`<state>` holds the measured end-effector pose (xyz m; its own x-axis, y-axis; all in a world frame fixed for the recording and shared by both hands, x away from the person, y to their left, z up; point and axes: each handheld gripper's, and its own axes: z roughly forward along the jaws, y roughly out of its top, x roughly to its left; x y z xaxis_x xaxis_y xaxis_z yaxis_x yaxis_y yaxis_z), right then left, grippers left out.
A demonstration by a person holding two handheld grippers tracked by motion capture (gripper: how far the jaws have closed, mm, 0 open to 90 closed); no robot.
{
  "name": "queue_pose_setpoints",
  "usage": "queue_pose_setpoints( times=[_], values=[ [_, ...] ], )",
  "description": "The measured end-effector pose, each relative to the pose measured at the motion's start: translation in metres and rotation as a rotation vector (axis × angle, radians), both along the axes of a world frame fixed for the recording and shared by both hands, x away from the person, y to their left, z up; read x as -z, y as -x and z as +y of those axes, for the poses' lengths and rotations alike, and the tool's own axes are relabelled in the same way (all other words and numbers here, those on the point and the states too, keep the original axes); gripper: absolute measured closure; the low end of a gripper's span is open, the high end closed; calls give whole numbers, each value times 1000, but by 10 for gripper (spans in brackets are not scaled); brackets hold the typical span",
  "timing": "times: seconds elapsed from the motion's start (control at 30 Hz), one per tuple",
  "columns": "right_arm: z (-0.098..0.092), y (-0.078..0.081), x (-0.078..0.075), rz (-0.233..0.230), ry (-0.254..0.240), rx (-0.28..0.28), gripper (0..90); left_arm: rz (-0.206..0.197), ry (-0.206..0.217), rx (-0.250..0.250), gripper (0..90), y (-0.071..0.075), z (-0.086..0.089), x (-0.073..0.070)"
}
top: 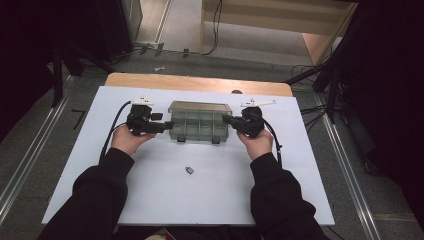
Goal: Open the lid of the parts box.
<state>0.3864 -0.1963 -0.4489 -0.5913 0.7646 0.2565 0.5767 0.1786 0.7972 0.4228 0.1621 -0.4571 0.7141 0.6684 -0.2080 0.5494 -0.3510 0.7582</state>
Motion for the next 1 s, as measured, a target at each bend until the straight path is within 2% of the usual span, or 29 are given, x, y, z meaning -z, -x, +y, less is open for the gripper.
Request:
queue_pose_setpoints(
  times=[0.2,0.4,0.47,0.57,0.67,0.8,0.87,0.9,1.0],
  values=[
    [-1,-2,-1,-1,-5,7,881,-33,-7,-16,349,-10,-4,-1],
    [-2,-2,-1,-1,-6,15,881,-34,-12,-36,379,-22,-6,1],
    [-1,-3,-1,-1,-7,19,881,-43,-8,-43,415,-25,-6,2],
    [0,-3,0,-2,-4,19,881,-32,-8,-47,435,-29,-6,3],
    [0,-3,0,2,-2,19,881,-22,-8,-48,505,-32,-9,3],
    [1,-3,0,2,-2,22,881,-35,-14,-56,541,-33,-10,1],
    [1,-2,1,4,-4,21,881,-39,-11,-50,576,-33,-11,0],
    [1,-2,1,3,-4,20,880,-49,-24,-46,610,-33,-11,0],
    [1,-1,1,8,2,20,860,-51,-26,-35,640,-32,-12,-1]
  ],
)
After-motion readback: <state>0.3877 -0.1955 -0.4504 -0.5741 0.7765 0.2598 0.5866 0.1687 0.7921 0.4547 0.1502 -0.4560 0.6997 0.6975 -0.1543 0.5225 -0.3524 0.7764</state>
